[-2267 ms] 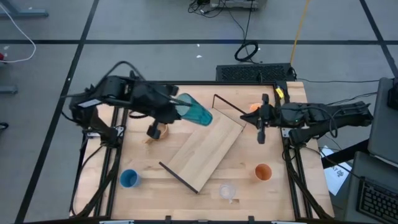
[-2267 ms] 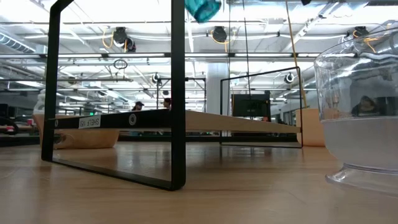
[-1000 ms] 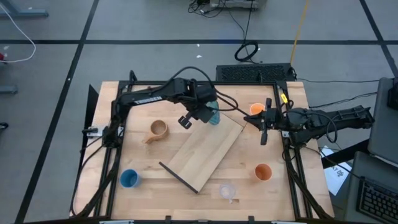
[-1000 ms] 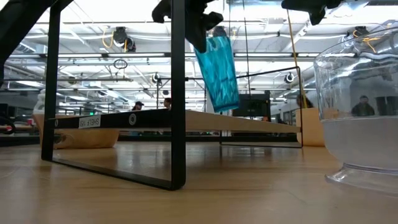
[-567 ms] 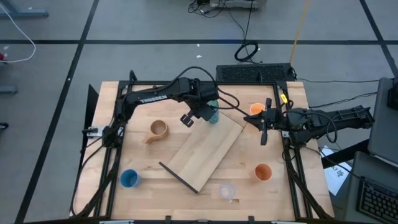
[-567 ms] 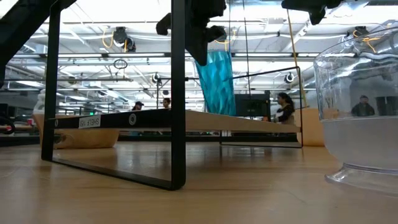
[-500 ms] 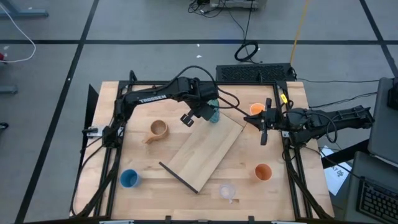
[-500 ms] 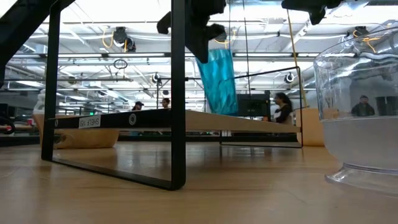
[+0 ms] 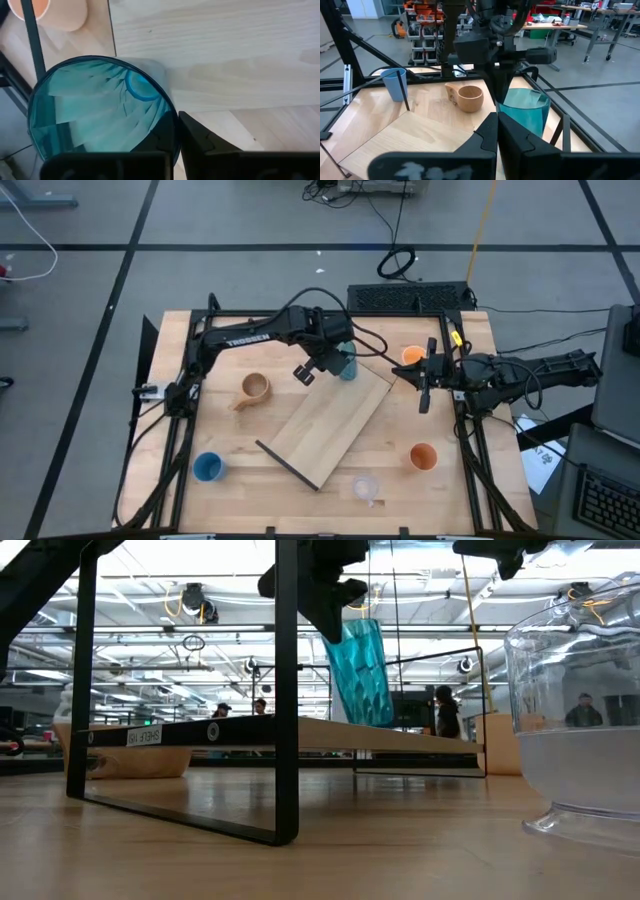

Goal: Stack small to large cups/mugs on shelf
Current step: Put the top blue cup on the shelf

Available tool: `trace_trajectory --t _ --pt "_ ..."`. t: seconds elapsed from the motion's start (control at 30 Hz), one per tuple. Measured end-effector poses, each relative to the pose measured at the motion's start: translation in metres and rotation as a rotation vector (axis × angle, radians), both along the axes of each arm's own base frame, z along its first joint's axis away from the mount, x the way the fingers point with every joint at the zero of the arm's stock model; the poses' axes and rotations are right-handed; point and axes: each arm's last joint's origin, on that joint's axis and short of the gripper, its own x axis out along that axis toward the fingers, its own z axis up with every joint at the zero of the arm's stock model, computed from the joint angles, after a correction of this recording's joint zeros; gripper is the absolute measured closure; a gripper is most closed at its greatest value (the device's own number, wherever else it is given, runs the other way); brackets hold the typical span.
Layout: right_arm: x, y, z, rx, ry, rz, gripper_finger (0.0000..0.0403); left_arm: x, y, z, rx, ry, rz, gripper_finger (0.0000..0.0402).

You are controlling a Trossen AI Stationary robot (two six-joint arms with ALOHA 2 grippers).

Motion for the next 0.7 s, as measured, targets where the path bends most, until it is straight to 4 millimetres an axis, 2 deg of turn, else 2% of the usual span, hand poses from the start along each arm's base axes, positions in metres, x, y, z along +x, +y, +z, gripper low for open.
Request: trace_trajectory --t 0.13,0.37,0.7 --pt "0.0000 0.0000 0.0000 0.000 0.000 0.000 0.0403 -0.0004 0.0000 -0.0002 0.000 0.005 0.006 0.0388" --pt "0.0000 0.0002 0.0000 0.002 -0.001 0.001 0.0403 0.0038 0.0016 -0.0056 0.018 0.010 0.033 0.0346" --pt "0.0000 0.0002 0.0000 0.002 -0.001 0.001 0.0403 0.0059 0.0020 -0.0044 0.012 -0.018 0.060 0.0315"
